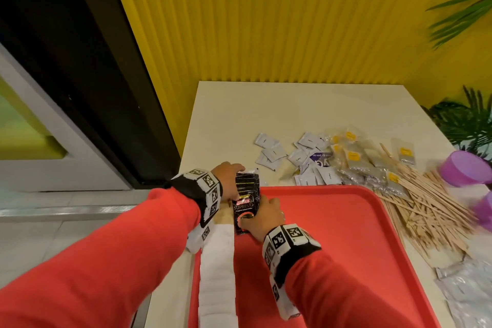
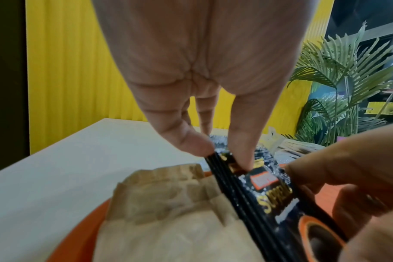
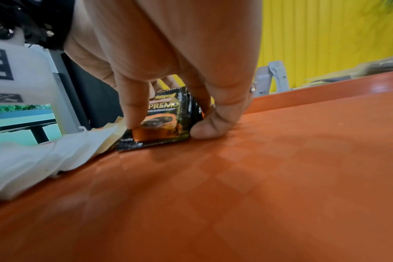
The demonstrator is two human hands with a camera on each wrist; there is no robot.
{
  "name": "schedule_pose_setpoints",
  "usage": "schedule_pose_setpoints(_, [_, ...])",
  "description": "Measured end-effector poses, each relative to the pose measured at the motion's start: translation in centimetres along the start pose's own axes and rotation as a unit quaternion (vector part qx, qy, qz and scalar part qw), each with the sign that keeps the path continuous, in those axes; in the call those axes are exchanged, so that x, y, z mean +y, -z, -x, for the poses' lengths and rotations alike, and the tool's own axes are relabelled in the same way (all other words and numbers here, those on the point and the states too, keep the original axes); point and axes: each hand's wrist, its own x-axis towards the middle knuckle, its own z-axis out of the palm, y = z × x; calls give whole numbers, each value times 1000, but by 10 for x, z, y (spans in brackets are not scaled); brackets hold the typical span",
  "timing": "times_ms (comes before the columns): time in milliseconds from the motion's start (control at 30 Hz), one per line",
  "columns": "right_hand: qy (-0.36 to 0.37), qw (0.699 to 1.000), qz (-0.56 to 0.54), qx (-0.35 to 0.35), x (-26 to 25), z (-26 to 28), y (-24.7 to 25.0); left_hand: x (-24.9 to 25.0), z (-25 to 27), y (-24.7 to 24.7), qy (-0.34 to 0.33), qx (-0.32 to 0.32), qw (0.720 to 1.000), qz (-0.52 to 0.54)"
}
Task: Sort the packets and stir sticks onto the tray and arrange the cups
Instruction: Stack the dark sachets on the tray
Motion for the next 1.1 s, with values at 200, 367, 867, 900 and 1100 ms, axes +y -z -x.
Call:
schedule_pose_setpoints(200, [5,999,-18,-30,3,1,-1,0,6,-1,-6,-15,1000,6])
schedule_pose_setpoints(367, [24,997,-31,-61,7,-1,-1,6,11,-5,-26,-22,999,-12])
schedule_pose_setpoints(867, [62,988,-141,-30,2,0,16,3,8,-18,-63,-79,973,-205])
schedule_pose_setpoints(900, [67,986,-148,-37,1,1,17,2,8,-19,-65,-85,973,-205])
schedule_pose_setpoints(1100, [52,981,-183,-43,-2,-2,26,3,8,-16,-53,-89,982,-159])
